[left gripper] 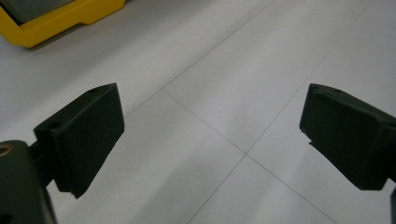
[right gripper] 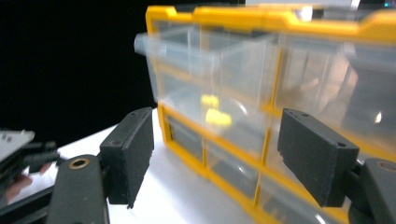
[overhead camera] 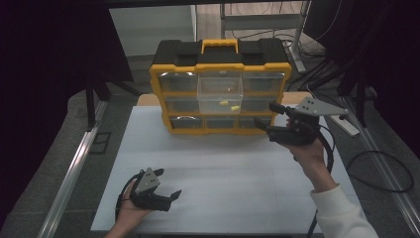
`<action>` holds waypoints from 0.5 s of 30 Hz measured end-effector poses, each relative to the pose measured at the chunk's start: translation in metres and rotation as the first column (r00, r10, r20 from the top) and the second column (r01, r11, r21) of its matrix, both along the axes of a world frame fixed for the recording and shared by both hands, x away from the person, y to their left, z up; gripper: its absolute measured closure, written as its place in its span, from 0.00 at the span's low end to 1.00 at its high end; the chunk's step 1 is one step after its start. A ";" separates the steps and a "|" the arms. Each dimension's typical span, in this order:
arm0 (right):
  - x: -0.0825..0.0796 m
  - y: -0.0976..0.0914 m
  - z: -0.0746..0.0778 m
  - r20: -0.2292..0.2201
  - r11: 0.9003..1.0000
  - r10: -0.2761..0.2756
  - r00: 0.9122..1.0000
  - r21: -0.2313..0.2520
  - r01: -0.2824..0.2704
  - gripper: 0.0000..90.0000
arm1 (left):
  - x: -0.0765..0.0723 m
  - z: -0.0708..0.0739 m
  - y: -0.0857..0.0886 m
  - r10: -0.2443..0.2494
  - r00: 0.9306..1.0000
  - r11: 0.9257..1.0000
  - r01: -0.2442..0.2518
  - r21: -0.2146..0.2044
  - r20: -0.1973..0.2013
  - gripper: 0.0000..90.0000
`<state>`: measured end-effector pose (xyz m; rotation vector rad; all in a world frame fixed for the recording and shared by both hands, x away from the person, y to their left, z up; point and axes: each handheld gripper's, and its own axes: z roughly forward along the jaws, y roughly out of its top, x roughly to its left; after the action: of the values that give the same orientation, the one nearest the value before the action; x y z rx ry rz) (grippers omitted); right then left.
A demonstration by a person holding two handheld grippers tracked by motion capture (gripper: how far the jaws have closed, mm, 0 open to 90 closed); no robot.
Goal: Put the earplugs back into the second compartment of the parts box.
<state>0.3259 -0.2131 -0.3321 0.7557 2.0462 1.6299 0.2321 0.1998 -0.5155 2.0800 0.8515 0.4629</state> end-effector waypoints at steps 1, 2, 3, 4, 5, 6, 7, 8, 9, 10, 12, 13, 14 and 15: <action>-0.003 -0.003 -0.004 -0.005 1.000 -0.001 1.000 0.001 0.001 0.30 | 0.000 0.000 0.000 -0.002 1.000 1.000 0.002 0.000 0.000 0.07; -0.007 -0.006 -0.010 -0.014 1.000 0.000 1.000 -0.001 0.000 0.29 | 0.000 0.000 0.000 -0.003 1.000 1.000 0.003 0.002 -0.002 0.07; -0.016 -0.014 -0.023 -0.026 1.000 -0.001 1.000 -0.011 0.001 0.29 | 0.001 0.000 -0.001 -0.004 1.000 1.000 0.004 0.003 -0.002 0.07; -0.018 -0.016 -0.027 -0.030 1.000 -0.003 1.000 -0.013 0.002 0.29 | 0.001 0.000 -0.001 -0.004 1.000 1.000 0.004 0.003 -0.002 0.07; -0.018 -0.016 -0.027 -0.030 1.000 -0.003 1.000 -0.013 0.002 0.29 | 0.001 0.000 -0.001 -0.006 1.000 1.000 0.006 0.004 -0.003 0.07; -0.022 -0.020 -0.033 -0.034 1.000 -0.005 0.999 -0.016 0.004 0.29 | 0.001 0.000 -0.001 -0.006 1.000 1.000 0.006 0.003 -0.001 0.07; -0.028 -0.024 -0.041 -0.044 1.000 -0.008 0.999 -0.021 0.007 0.29 | 0.001 0.000 -0.001 -0.007 1.000 1.000 0.007 0.004 -0.004 0.07; -0.032 -0.028 -0.048 -0.049 1.000 -0.013 0.999 -0.027 0.011 0.29 | 0.001 0.000 -0.002 -0.006 1.000 1.000 0.006 -0.001 -0.002 0.07; -0.036 -0.032 -0.054 -0.057 0.999 -0.015 0.998 -0.037 0.013 0.29 | 0.001 0.000 -0.002 -0.006 1.000 1.000 0.006 0.000 -0.001 0.07; -0.036 -0.032 -0.054 -0.057 0.999 -0.015 0.998 -0.037 0.013 0.29 | 0.001 0.000 -0.002 -0.006 1.000 1.000 0.006 0.000 -0.001 0.07; -0.042 -0.037 -0.063 -0.067 0.999 -0.024 0.997 -0.047 0.020 0.29 | 0.001 0.000 -0.002 -0.005 1.000 1.000 0.005 -0.001 0.001 0.07; -0.046 -0.041 -0.071 -0.078 0.998 -0.033 0.996 -0.057 0.028 0.29 | 0.001 0.000 -0.002 -0.003 1.000 1.000 0.003 -0.002 0.000 0.07; -0.048 -0.042 -0.075 -0.083 0.998 -0.034 0.996 -0.060 0.029 0.29 | 0.001 0.000 -0.002 -0.004 1.000 1.000 0.004 -0.001 -0.001 0.07; -0.048 -0.042 -0.075 -0.083 0.998 -0.034 0.996 -0.060 0.029 0.29 | 0.001 0.000 -0.002 -0.004 1.000 1.000 0.004 -0.001 -0.001 0.07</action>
<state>0.2784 -0.2554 -0.4067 0.8443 2.1195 1.5379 0.2335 0.1981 -0.5157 2.0809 0.8479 0.4602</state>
